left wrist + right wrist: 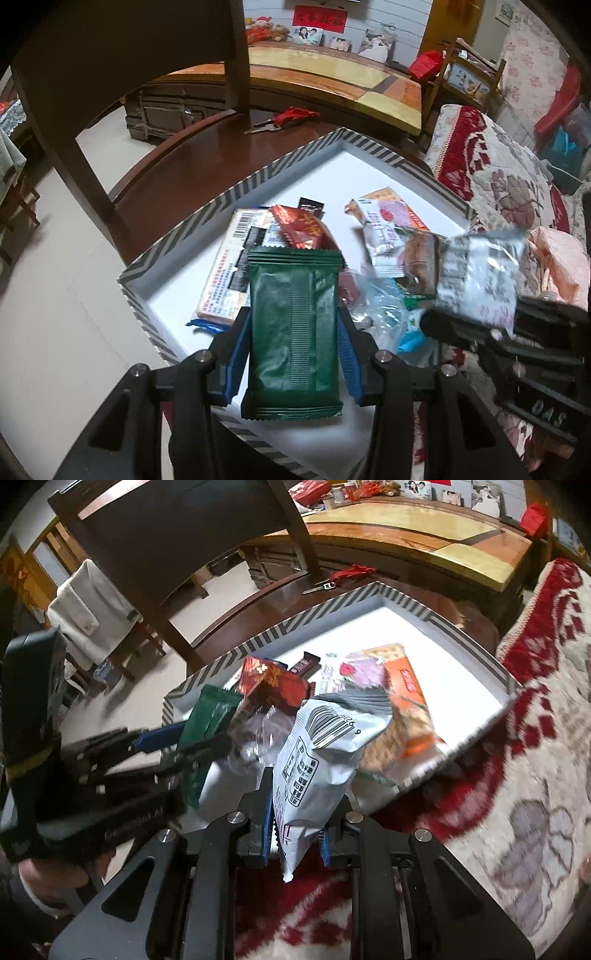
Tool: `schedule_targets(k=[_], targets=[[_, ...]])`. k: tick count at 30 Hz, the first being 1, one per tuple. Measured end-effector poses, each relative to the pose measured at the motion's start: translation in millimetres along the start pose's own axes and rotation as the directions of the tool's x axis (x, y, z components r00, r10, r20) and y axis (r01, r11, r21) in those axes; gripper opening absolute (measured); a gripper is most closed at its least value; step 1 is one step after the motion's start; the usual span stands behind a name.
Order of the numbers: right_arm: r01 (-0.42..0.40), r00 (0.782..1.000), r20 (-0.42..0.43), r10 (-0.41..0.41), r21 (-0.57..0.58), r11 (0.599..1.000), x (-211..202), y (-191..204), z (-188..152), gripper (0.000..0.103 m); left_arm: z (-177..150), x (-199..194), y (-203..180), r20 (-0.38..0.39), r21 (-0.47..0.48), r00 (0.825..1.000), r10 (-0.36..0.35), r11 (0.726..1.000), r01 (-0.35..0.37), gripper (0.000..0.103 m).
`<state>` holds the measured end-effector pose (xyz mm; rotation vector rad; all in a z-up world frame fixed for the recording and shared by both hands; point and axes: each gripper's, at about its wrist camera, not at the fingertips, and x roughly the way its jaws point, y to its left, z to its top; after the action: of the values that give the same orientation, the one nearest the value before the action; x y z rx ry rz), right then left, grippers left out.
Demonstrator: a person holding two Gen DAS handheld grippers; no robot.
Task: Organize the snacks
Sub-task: 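Carry green pack and white snack over the white tray with both tools, then open both tools to drop green pack and white snack into the tray, then move both tools back toward the last snacks on the blanket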
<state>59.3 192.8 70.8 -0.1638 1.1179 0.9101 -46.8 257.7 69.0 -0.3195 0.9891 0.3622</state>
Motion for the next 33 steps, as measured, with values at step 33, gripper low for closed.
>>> schedule_targets(k=[33], targets=[[0.014,0.994,0.108,-0.021,0.068,0.998,-28.9,-8.4,-6.9,0.03,2.2,-14.2,-23.1,0.048,0.013,0.998,0.042,0.999,-0.043,0.085]])
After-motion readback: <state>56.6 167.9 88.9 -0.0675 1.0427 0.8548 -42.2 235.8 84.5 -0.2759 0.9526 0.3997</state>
